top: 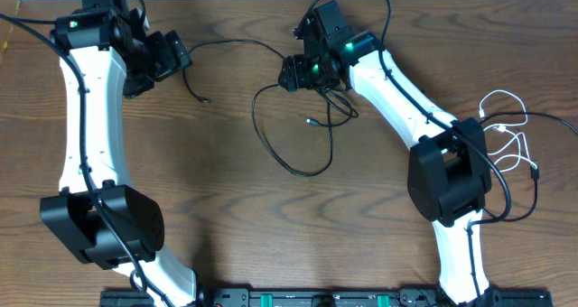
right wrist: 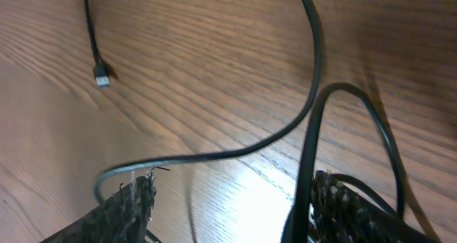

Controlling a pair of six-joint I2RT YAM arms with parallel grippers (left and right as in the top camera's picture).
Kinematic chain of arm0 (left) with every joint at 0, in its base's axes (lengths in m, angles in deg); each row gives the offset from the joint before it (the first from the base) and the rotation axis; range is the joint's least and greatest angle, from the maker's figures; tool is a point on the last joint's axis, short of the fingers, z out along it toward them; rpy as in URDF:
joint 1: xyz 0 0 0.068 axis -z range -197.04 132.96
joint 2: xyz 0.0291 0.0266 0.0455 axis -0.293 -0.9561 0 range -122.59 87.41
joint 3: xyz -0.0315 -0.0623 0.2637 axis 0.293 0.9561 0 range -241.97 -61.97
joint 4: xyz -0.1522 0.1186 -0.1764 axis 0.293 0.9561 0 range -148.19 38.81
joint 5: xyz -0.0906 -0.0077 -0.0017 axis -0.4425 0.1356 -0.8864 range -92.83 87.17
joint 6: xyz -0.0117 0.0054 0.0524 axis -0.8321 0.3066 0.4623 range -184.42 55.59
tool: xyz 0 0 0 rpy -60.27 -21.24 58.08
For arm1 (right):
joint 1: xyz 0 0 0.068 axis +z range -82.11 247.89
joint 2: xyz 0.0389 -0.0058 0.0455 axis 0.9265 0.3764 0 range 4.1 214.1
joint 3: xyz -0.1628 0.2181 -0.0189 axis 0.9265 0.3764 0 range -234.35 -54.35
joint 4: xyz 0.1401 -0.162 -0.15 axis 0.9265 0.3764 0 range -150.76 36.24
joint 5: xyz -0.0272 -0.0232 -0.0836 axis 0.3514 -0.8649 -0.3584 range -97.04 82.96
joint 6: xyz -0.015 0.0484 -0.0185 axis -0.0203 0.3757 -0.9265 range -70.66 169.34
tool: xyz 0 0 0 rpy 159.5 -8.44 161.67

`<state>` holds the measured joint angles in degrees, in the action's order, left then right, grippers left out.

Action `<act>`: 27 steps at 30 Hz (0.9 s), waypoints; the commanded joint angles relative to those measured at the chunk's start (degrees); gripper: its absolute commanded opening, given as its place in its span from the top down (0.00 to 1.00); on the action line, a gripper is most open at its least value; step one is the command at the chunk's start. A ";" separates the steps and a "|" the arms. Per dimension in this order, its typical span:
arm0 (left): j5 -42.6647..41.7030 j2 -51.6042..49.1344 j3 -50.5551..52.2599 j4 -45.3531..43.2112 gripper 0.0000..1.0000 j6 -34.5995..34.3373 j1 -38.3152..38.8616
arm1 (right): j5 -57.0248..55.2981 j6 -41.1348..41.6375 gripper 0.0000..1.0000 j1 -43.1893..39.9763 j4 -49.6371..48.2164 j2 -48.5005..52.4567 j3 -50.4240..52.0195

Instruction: Untangle cables

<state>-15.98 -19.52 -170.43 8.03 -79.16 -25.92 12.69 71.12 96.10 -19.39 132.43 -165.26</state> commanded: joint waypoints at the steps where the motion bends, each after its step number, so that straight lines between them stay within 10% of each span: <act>1: 1.92 0.22 -0.90 0.15 0.08 1.11 -0.28 | 0.81 2.93 0.33 2.27 -1.20 2.08 -0.81; 27: 5.73 0.22 -0.90 0.04 0.08 0.04 -5.62 | -5.88 8.00 0.39 15.47 -11.04 10.88 -0.79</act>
<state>-11.21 -19.52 -170.43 7.85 -79.20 -31.41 7.53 77.96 110.52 -30.06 142.09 -165.28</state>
